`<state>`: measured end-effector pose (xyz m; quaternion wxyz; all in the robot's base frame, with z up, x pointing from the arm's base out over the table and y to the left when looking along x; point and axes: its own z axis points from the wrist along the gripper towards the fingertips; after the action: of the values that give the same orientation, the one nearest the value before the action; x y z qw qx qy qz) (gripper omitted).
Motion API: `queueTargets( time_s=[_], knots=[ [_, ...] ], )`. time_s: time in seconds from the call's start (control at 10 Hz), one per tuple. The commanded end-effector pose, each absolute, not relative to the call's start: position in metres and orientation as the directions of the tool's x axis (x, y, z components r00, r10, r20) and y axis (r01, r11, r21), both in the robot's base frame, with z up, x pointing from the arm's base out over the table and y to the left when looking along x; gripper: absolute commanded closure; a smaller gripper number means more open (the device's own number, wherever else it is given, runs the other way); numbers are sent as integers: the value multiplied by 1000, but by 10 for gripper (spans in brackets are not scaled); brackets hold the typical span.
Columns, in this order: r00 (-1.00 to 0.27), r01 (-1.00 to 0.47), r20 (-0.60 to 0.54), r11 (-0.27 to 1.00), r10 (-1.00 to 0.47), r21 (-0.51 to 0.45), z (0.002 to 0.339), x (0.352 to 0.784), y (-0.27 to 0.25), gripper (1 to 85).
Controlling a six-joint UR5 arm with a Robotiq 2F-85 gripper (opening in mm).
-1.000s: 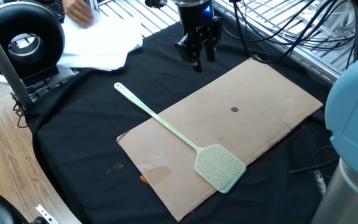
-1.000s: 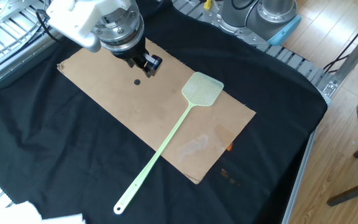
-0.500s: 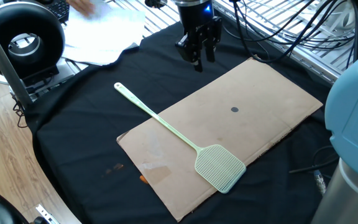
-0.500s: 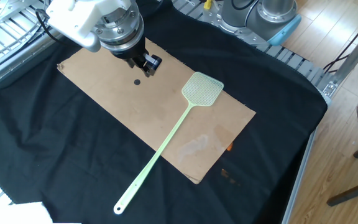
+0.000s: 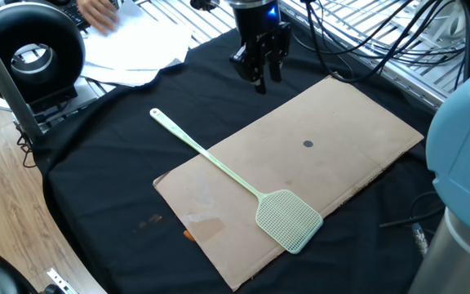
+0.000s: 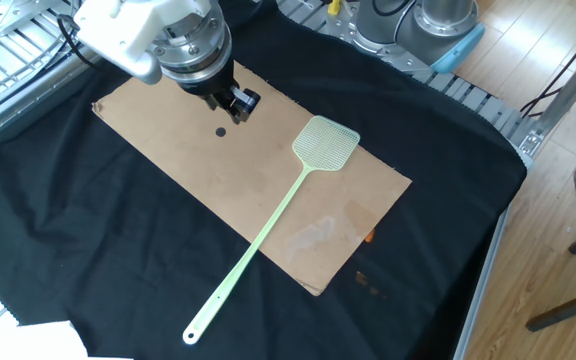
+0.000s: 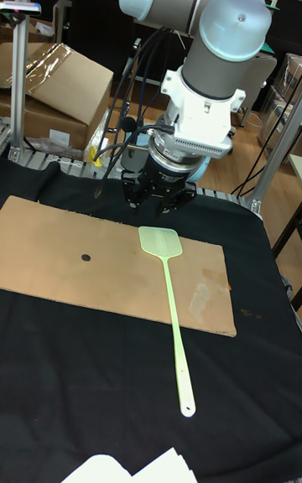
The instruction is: Swat with a flyswatter
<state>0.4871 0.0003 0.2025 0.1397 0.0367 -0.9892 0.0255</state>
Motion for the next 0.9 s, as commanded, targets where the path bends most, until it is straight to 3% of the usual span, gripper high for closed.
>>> queueTargets(
  time_s=[0.0,0.4,0.6,0.7,0.8],
  knots=[
    [-958,-79,278,997,-69,-25,204,487,4,443],
    [-959,-68,276,997,-59,-24,206,488,6,480],
    [-961,-19,274,999,-28,34,206,488,23,510],
    [-962,21,272,997,1,71,207,489,35,580],
    [-966,28,258,995,2,99,207,493,43,717]
  ],
)
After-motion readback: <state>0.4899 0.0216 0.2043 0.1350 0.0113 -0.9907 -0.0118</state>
